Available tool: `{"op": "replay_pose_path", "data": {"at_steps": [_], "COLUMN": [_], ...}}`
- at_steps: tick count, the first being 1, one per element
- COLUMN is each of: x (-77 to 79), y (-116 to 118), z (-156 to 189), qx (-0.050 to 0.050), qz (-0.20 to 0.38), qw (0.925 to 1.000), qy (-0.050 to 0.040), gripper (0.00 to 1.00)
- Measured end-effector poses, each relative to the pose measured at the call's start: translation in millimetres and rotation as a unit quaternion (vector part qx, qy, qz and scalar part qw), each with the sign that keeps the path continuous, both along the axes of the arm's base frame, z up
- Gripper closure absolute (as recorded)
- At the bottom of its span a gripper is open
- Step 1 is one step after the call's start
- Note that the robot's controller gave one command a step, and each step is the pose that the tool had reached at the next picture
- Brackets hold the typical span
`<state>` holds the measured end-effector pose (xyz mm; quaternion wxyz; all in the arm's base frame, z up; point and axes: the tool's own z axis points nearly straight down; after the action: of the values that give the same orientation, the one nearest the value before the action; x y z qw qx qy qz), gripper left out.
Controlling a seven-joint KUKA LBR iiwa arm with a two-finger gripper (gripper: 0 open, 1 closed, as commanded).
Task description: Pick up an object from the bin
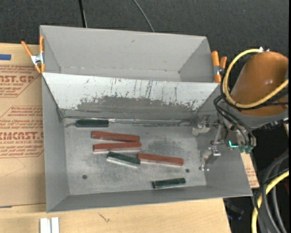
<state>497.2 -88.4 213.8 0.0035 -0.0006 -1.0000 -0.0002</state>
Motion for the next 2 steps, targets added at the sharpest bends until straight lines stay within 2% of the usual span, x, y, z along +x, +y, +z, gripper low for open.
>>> {"op": "replay_pose_path", "data": {"at_steps": [1, 2], "x": [1.8, 15.5], "y": [0.4, 40.1], "z": [4.0, -73.8], "qx": [-0.001, 0.0], "qz": [0.001, -0.006], "qw": [1.0, 1.0], "qy": [-0.004, -0.0066], "gripper": [0.0, 0.0]}}
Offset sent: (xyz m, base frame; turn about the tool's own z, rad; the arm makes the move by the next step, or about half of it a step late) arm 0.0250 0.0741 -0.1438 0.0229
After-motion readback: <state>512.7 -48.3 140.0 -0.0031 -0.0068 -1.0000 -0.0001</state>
